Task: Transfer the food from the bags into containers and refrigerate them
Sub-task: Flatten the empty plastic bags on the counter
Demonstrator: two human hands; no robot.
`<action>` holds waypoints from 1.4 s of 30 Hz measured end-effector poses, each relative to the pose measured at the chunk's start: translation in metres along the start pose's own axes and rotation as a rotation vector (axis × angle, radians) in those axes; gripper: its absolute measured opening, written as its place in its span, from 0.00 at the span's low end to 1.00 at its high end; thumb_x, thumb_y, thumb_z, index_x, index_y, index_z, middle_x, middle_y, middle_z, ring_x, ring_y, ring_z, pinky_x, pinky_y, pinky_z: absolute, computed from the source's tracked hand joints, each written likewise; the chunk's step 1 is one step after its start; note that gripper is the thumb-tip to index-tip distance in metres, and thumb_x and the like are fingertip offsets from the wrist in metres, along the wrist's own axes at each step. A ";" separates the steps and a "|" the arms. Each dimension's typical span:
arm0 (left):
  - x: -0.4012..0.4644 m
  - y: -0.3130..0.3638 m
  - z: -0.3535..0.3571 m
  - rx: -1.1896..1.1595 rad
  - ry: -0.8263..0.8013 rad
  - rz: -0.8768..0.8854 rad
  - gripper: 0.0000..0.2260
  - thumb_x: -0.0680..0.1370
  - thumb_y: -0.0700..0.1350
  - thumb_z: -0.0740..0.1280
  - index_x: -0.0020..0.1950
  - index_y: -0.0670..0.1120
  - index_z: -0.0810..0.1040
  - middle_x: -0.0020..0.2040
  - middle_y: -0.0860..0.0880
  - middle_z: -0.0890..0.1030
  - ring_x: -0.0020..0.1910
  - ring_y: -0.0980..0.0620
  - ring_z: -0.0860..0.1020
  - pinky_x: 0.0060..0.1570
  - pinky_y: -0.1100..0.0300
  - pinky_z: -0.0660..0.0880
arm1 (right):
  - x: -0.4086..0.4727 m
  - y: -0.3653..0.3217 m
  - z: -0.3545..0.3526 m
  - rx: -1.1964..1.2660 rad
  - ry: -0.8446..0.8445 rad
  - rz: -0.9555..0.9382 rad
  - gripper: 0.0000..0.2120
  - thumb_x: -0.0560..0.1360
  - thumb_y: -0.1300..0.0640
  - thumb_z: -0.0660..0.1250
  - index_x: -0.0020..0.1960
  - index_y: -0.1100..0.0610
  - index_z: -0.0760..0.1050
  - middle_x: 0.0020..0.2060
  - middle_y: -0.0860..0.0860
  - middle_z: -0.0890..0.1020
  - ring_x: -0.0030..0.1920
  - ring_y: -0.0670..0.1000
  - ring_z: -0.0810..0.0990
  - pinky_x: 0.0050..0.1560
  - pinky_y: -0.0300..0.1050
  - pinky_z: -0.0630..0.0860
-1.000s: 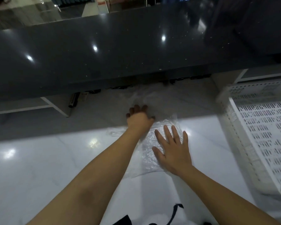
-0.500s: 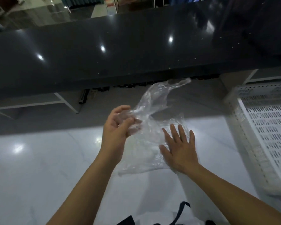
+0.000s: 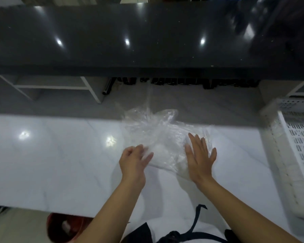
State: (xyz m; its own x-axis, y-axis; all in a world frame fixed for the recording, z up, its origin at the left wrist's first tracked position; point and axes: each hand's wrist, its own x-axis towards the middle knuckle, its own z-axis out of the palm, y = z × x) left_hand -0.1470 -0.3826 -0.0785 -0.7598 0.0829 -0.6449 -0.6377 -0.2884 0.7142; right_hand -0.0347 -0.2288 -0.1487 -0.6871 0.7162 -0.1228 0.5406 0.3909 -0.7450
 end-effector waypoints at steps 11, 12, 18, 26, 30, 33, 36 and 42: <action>-0.044 -0.038 0.017 0.892 -0.445 -0.068 0.08 0.74 0.45 0.72 0.40 0.47 0.75 0.32 0.50 0.82 0.28 0.49 0.78 0.33 0.53 0.74 | -0.009 -0.005 -0.007 0.034 0.011 -0.067 0.26 0.81 0.39 0.54 0.77 0.32 0.49 0.80 0.41 0.52 0.79 0.43 0.49 0.78 0.58 0.36; -0.045 -0.035 0.018 0.938 -0.511 -0.077 0.07 0.73 0.46 0.73 0.40 0.47 0.76 0.32 0.50 0.82 0.29 0.47 0.78 0.34 0.50 0.75 | -0.009 -0.001 -0.007 0.008 -0.002 -0.044 0.25 0.82 0.42 0.54 0.77 0.34 0.52 0.81 0.46 0.50 0.80 0.49 0.47 0.79 0.60 0.40; -0.045 -0.002 0.026 1.181 -0.700 0.502 0.05 0.78 0.48 0.69 0.44 0.50 0.84 0.35 0.50 0.83 0.36 0.51 0.81 0.42 0.54 0.80 | -0.006 0.009 -0.019 -0.028 -0.061 -0.023 0.33 0.81 0.53 0.62 0.80 0.50 0.50 0.81 0.45 0.43 0.81 0.51 0.44 0.79 0.54 0.52; 0.036 -0.028 0.076 1.764 -0.837 1.125 0.21 0.85 0.50 0.57 0.78 0.55 0.63 0.81 0.49 0.58 0.81 0.46 0.53 0.78 0.51 0.49 | -0.007 0.022 -0.026 -0.101 -0.108 -0.056 0.33 0.81 0.52 0.64 0.78 0.39 0.48 0.78 0.42 0.34 0.81 0.54 0.46 0.77 0.54 0.60; 0.071 -0.042 0.067 2.056 -0.697 1.040 0.26 0.83 0.63 0.47 0.81 0.62 0.46 0.83 0.51 0.43 0.81 0.45 0.41 0.77 0.42 0.37 | -0.008 0.019 -0.029 -0.175 -0.003 -0.073 0.36 0.76 0.68 0.64 0.78 0.43 0.59 0.79 0.44 0.35 0.80 0.54 0.39 0.79 0.53 0.49; 0.077 -0.052 0.039 2.002 -0.566 1.021 0.27 0.81 0.66 0.41 0.80 0.63 0.41 0.82 0.51 0.40 0.81 0.46 0.39 0.77 0.40 0.39 | -0.011 0.014 -0.034 -0.338 0.015 0.028 0.46 0.72 0.71 0.65 0.80 0.41 0.51 0.79 0.48 0.33 0.79 0.56 0.34 0.79 0.58 0.46; 0.072 -0.057 0.025 1.977 -0.496 1.015 0.29 0.80 0.68 0.41 0.80 0.62 0.41 0.83 0.50 0.42 0.81 0.45 0.38 0.77 0.40 0.39 | -0.013 0.004 -0.045 -0.515 0.013 0.018 0.47 0.72 0.65 0.67 0.81 0.44 0.46 0.79 0.52 0.34 0.78 0.58 0.31 0.77 0.57 0.39; 0.065 -0.064 0.026 1.949 -0.454 0.993 0.32 0.79 0.70 0.40 0.81 0.60 0.43 0.82 0.49 0.42 0.80 0.43 0.37 0.77 0.39 0.38 | -0.005 -0.040 -0.029 -0.487 -0.061 -0.399 0.29 0.79 0.55 0.56 0.79 0.54 0.60 0.80 0.54 0.55 0.81 0.54 0.46 0.79 0.53 0.42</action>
State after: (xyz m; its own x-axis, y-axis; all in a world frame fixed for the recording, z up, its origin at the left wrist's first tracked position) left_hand -0.1591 -0.3340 -0.1590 -0.6072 0.7827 -0.1367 0.7649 0.6224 0.1658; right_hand -0.0388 -0.2313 -0.0994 -0.9003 0.4318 0.0550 0.3856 0.8498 -0.3594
